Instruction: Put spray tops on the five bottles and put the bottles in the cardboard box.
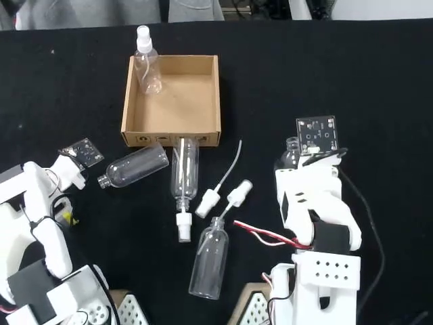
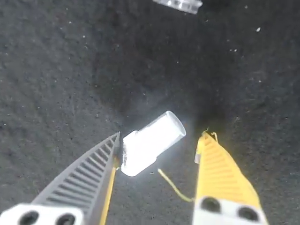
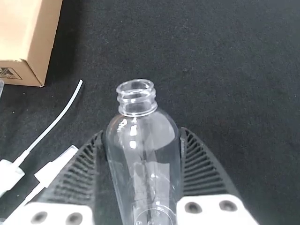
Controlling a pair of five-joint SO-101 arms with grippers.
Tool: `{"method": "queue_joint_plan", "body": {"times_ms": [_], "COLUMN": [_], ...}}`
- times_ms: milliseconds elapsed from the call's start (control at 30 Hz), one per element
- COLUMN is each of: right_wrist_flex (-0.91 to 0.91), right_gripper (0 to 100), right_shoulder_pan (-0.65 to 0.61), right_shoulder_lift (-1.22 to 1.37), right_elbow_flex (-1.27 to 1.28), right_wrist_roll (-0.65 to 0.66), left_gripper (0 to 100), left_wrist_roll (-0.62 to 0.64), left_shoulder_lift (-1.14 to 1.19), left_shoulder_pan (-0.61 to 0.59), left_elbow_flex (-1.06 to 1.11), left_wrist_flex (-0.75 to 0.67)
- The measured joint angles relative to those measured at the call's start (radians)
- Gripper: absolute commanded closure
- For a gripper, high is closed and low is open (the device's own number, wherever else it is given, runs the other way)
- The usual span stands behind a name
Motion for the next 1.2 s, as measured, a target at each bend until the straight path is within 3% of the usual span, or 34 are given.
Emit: {"method": "queue_joint_plan", "body": {"times_ms": [967,1200], "right_wrist_flex": [0.0,0.0], "right_gripper": [93.1,93.1], "right_shoulder_pan": [0.0,0.0], "right_shoulder_lift": [0.0,0.0], "right_elbow_flex": [0.0,0.0], "right_wrist_roll": [0.0,0.0], "left_gripper": [97,97], "left_wrist_roll": [0.0,0.0], "left_shoulder_lift": [0.0,0.0], "left_shoulder_pan": [0.0,-0.008], "left_elbow_flex": [0.052,0.052], "left_wrist_flex": [0.0,0.028]}}
